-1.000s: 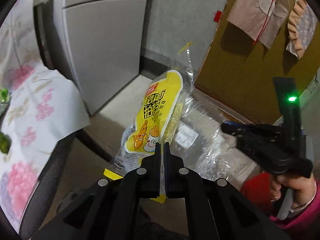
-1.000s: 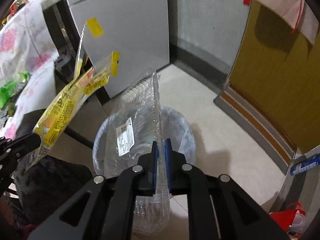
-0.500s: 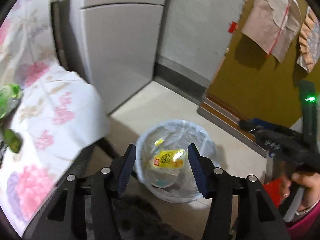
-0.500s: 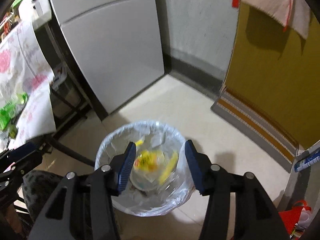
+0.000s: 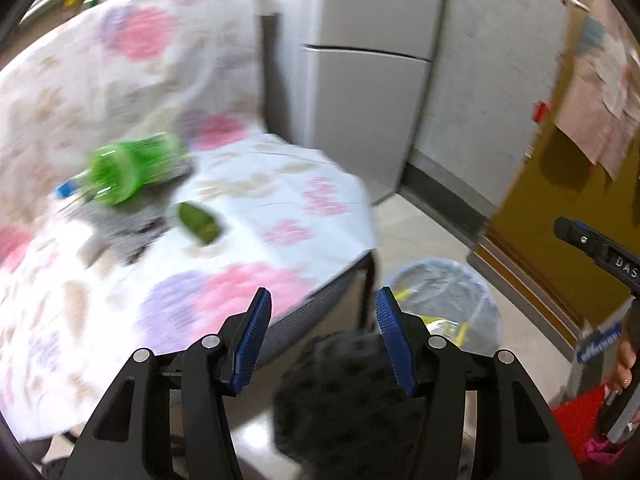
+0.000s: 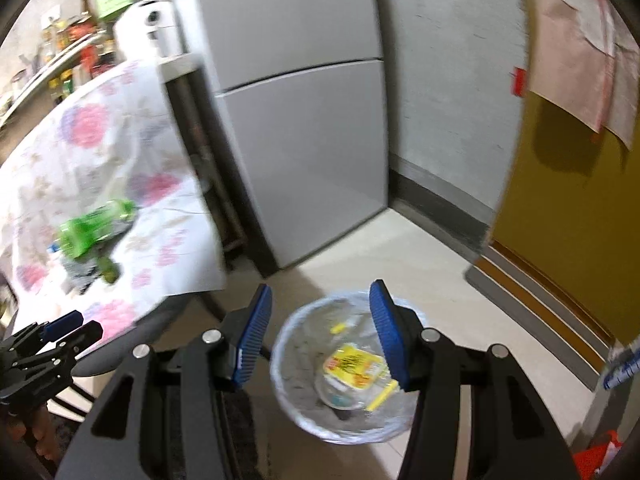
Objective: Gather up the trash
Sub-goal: 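Bring both tools back over the chair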
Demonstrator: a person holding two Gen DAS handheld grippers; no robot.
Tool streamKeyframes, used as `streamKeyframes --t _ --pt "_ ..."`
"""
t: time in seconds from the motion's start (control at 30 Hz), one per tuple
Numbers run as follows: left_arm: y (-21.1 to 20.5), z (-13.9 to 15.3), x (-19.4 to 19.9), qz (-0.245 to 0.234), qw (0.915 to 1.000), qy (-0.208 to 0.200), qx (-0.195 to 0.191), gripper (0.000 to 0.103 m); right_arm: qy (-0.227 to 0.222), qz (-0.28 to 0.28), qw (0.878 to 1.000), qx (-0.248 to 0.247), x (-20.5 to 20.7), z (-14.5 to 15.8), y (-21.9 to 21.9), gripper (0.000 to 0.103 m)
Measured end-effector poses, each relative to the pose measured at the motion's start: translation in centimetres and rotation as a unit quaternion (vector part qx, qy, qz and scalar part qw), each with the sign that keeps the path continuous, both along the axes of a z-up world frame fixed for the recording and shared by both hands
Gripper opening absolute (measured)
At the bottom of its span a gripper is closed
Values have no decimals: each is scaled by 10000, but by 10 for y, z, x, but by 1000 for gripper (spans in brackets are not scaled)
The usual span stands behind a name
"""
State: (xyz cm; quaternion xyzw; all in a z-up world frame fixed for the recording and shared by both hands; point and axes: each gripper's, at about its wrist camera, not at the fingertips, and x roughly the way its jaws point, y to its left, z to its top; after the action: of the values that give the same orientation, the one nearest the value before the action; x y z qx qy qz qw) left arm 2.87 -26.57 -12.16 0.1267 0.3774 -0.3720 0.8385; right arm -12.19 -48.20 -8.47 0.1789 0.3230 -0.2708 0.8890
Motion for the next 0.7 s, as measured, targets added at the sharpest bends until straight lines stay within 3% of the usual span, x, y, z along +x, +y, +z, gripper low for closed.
streamKeyframes --t 0.1,0.33,0.43,0.7 --pt "32 4 8 293 9996 -13 -41 64 -209 427 9988 152 17 1 20 59" --pt "99 5 26 1063 9943 -67 12 65 -64 1354 9907 128 63 3 76 61" --pt "128 3 35 1413 9899 -70 26 67 17 1641 9864 36 78 6 98 68" --pt "182 -1 59 2188 9756 -26 187 74 261 2251 9737 -235 122 -1 146 70"
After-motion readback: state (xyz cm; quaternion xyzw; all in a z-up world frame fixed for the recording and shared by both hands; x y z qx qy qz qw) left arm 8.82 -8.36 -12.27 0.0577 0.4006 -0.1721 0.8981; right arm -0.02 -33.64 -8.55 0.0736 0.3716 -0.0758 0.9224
